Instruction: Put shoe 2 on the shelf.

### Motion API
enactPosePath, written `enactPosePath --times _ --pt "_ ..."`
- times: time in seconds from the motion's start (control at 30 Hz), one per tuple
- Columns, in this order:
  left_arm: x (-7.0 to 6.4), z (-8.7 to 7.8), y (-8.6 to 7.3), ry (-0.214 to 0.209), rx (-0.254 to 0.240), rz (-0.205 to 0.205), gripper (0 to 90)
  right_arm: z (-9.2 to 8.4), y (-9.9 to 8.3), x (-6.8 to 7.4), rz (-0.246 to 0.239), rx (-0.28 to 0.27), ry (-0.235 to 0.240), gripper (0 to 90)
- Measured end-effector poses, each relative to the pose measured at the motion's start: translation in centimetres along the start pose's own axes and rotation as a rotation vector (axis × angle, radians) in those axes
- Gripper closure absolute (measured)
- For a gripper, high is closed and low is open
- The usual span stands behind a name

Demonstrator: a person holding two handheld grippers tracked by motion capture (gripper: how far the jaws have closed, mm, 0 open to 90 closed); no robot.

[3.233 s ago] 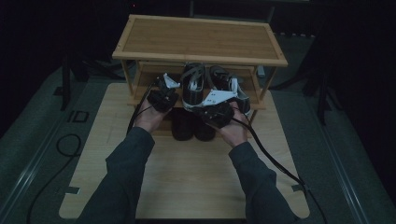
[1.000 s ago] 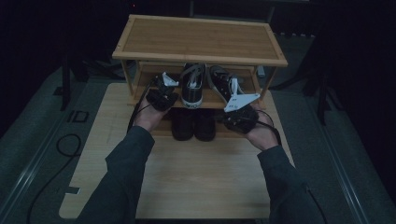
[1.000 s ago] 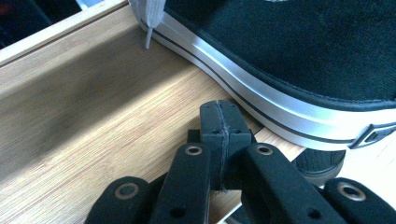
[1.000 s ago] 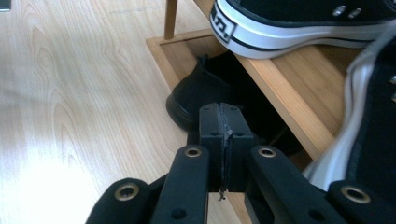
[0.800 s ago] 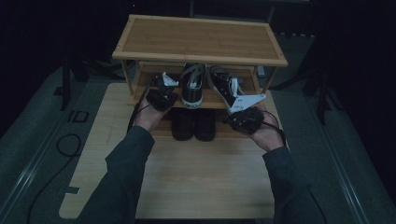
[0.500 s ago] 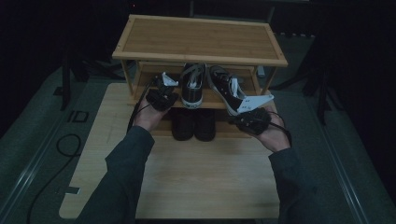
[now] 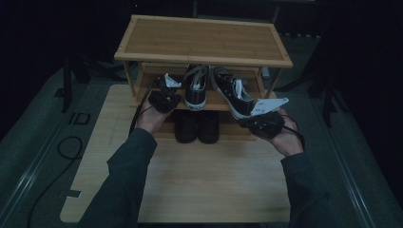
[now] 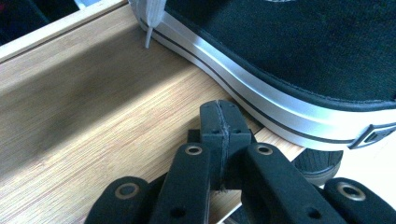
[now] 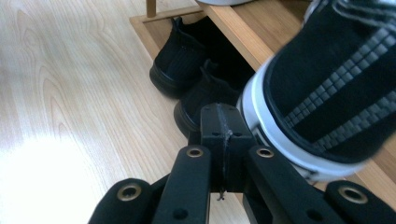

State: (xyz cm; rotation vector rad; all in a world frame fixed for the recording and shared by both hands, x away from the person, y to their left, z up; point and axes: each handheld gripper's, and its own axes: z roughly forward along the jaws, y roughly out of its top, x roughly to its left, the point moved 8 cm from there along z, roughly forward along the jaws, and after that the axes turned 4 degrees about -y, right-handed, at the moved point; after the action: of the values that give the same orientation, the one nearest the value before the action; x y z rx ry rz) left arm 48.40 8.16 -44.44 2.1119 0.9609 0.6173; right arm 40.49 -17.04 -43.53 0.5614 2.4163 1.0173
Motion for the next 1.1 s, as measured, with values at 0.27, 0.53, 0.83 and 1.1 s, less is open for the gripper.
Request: enactPosePath --times 0.27,0.53,0.83,1.1 --pt "0.0 0.0 0.0 -0.001 0.001 0.003 90.0 -0.8 -1.3 -0.8 0.022 0.003 -0.017 90.0" --pt "-0.1 0.0 0.0 0.017 0.013 0.019 90.0 -1.0 -1.9 -1.4 0.043 0.005 -0.025 90.0" --pt "-0.1 0.0 0.1 0.008 0.003 0.008 90.0 -1.0 -2.0 -1.4 0.047 0.002 -0.024 90.0" --pt "-0.4 0.5 0.4 0.013 -0.008 0.031 90.0 -1.0 -1.8 -1.4 0.047 -0.004 -0.022 90.0"
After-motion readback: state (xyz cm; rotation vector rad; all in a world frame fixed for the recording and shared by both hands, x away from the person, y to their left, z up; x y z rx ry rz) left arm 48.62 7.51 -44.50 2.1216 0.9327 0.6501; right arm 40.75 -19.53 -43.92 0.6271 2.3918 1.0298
